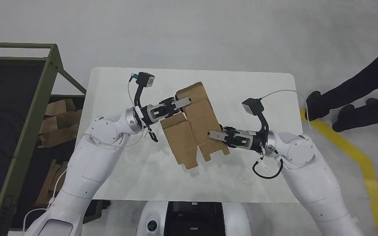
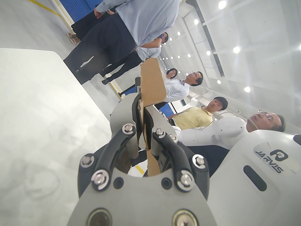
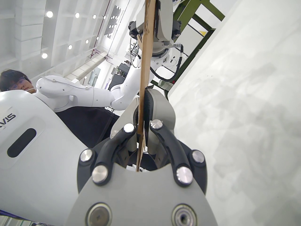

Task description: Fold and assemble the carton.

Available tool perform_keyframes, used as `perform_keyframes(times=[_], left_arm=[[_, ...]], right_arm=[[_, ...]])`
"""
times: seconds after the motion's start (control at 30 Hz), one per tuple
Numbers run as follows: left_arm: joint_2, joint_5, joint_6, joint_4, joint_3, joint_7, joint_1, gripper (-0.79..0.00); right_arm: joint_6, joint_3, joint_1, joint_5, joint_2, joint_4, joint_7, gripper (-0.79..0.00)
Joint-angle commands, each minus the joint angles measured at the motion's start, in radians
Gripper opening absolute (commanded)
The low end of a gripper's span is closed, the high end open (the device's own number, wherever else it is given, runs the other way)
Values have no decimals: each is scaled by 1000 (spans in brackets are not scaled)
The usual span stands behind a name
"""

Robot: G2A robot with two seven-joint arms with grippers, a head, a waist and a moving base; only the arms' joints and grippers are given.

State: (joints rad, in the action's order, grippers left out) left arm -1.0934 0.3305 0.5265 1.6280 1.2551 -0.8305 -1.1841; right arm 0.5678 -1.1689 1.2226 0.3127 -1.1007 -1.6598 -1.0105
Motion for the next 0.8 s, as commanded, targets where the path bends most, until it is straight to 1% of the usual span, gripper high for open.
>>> perform_keyframes(times=[0.0, 0.1, 0.13, 0.17, 0.2, 0.23, 0.27, 0.47, 0.53, 0.7, 0.77], left_arm=[[0, 1, 0, -1, -1, -1, 1, -785], [0, 5, -2, -1, -2, -1, 2, -785], [0, 6, -3, -2, -2, 0, 3, -785], [-1, 8, -4, -2, -1, 3, 3, -785], [-1, 10, -5, -3, 0, 8, 4, -785], [-1, 10, -5, -3, 1, 11, 3, -785], [-1, 13, -6, -3, 3, 16, 3, -785], [-2, 29, -11, -4, 24, 68, -2, -785], [-2, 20, -13, -2, 31, 83, -4, -785], [-3, 59, -19, 5, 55, 129, -15, -785], [-3, 85, -51, -4, 69, 158, -20, -785]], right_arm=[[2, 1, 0, 2, 0, 0, 0, -785], [2, 2, 0, 2, 1, 0, 2, -785], [2, 2, 0, 2, 2, 0, 4, -767], [2, 2, 0, 2, 2, 0, 5, -505], [2, 3, 0, 1, 2, 1, 7, -357], [2, 3, 0, 0, 2, 0, 8, -135], [2, 2, 0, 0, 2, 0, 12, 0], [28, -19, 11, -7, 4, -3, 74, 0], [39, -33, 22, -12, 5, -6, 102, 0], [69, -79, 60, -26, 10, -19, 172, 0], [83, -97, 77, -33, 12, -28, 196, 0]])
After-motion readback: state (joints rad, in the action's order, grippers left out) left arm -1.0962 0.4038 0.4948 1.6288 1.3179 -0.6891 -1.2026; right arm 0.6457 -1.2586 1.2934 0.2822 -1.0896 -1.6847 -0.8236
